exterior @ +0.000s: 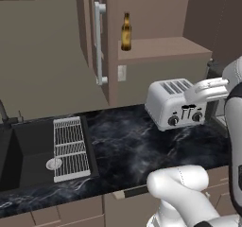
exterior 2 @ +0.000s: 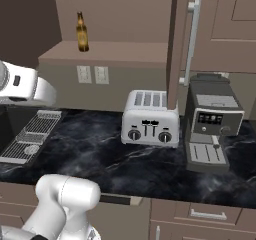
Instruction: Get the candle and the beer from the cabinet and move them to the dining counter.
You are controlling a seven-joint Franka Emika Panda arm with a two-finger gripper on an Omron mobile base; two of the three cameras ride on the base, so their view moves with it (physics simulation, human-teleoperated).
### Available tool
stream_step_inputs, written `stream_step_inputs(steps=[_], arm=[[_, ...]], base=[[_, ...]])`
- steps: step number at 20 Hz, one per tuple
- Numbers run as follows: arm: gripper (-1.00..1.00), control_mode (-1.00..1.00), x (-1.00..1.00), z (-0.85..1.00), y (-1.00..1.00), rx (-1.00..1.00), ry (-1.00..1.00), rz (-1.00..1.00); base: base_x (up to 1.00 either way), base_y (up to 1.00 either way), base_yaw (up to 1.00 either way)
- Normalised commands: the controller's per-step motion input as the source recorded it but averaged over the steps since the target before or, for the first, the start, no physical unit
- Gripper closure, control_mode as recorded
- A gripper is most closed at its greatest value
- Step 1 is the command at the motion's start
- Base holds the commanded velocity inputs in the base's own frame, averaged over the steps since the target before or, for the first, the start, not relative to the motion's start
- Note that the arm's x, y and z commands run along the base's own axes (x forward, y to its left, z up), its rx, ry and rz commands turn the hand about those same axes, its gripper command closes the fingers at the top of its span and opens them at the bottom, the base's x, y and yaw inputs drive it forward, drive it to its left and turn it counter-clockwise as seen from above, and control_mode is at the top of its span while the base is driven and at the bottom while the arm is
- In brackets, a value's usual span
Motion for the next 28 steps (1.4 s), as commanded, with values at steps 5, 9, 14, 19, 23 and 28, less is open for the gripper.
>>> stream_step_inputs(steps=[5,9,14,19,23,28], arm=[[-1.0,-1.0,0.0,0.35,-0.04,0.0,-0.04,0.06],[-1.0,-1.0,0.0,0.29,-0.01,0.01,0.0,0.06],[-1.0,-1.0,0.0,0.19,0.0,0.0,0.0,0.06],[-1.0,-1.0,0.0,0.01,0.0,0.0,0.0,0.06],[-1.0,-1.0,0.0,0.0,0.0,0.0,0.0,0.07],[-1.0,-1.0,0.0,0.0,0.0,0.0,-0.06,0.07]], base=[[0.0,0.0,0.0],[0.0,0.0,0.0],[0.0,0.0,0.0],[0.0,0.0,0.0],[0.0,0.0,0.0],[0.0,0.0,0.0]])
